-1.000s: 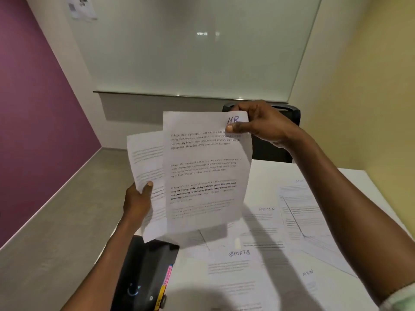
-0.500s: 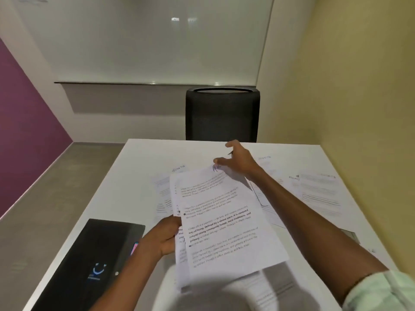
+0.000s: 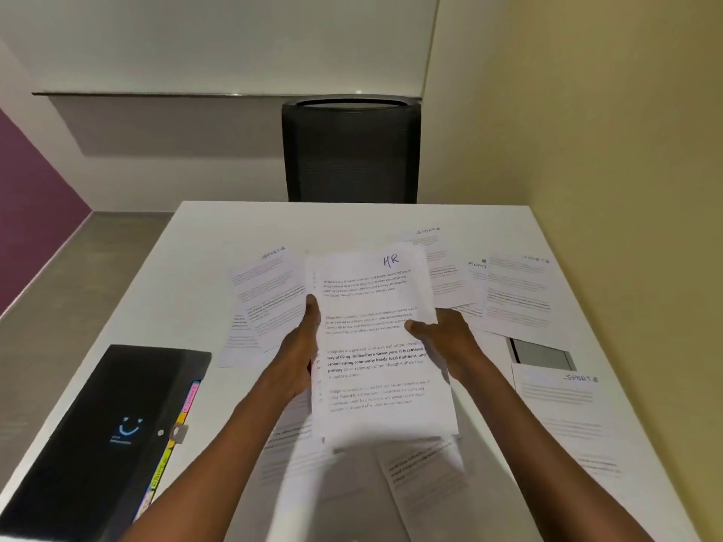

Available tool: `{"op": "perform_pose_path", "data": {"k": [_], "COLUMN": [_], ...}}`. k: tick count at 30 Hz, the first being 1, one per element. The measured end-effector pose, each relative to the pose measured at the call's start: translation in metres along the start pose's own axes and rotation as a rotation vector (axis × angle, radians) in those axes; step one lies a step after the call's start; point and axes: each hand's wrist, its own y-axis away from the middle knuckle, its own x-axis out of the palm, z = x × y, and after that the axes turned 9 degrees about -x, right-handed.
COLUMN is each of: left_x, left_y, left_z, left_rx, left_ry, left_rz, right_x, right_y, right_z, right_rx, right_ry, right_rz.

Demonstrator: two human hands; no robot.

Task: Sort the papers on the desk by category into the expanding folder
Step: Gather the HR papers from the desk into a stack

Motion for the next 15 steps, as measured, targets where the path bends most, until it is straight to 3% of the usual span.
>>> {"op": "perform_pose_path", "data": {"k": [4,7,15], "left_x": [0.022,0.026,0.010], "left_y": [0.004,-0.001,-0.040], "left_z": [0.006,-0.003,0.008], "left_rx": [0.382,0.520,0.373], "left_ry": [-0.256,-0.283,-0.357], "left_rz": [-0.195,-0.230,-0.209], "right_x": [0.009,0.010,0.016], "right_y": [0.004,0.002,-0.008], "right_z": [0.004,0.012,-0.042], "right_rx": [-0.177,-0.298,-0.228], "right_ry": [0.067,0.068,0.011], "right_rz": [-0.105,-0.157,-0.097]}}
